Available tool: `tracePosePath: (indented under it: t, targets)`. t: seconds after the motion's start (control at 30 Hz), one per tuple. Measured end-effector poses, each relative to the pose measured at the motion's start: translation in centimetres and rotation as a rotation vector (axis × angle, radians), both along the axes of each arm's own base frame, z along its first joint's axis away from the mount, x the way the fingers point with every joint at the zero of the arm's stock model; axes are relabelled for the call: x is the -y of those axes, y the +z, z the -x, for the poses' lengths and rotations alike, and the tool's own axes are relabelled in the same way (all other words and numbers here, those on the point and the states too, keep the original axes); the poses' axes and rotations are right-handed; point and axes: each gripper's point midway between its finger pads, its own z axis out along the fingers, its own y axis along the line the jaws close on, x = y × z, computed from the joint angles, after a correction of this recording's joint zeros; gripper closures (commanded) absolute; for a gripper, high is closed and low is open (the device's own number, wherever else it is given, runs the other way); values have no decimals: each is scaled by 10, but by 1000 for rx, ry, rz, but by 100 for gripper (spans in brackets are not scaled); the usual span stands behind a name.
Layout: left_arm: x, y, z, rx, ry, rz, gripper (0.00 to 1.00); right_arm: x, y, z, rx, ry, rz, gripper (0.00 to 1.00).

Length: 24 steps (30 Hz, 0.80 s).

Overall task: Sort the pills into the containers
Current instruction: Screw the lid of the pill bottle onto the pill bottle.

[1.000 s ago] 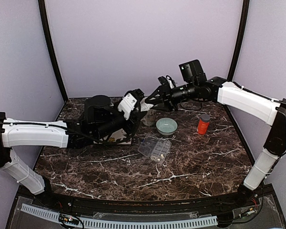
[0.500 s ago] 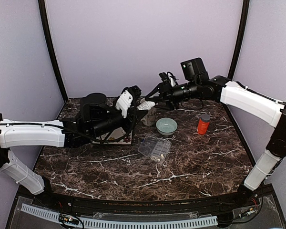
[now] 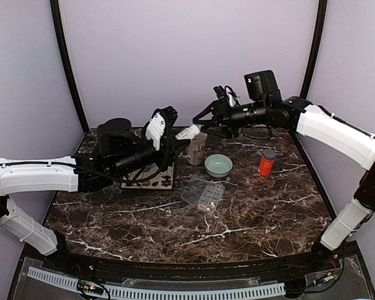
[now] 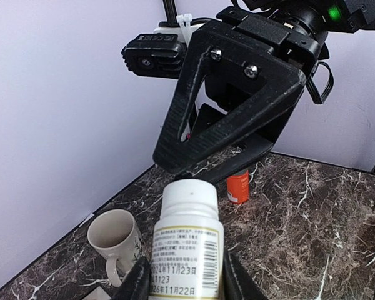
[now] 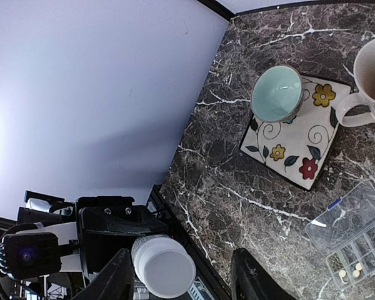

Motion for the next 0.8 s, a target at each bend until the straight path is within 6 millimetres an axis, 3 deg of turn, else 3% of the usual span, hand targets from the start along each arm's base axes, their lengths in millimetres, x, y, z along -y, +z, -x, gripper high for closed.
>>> tracePosePath:
  t: [0.37,0.53,0.77,0.8]
  targets:
    - [-6,-9,0,-161,-132,33,100,2,12,-5,136,21,-6,47]
    - [-11,6,-2,-288,-260,110,100,10,21,1,269,52,29,47]
    - [5,24,11,-514,-571,200,100,25,41,20,427,94,18,48]
    - [9,13,8,-552,-582,194,100,26,41,22,439,100,15,49]
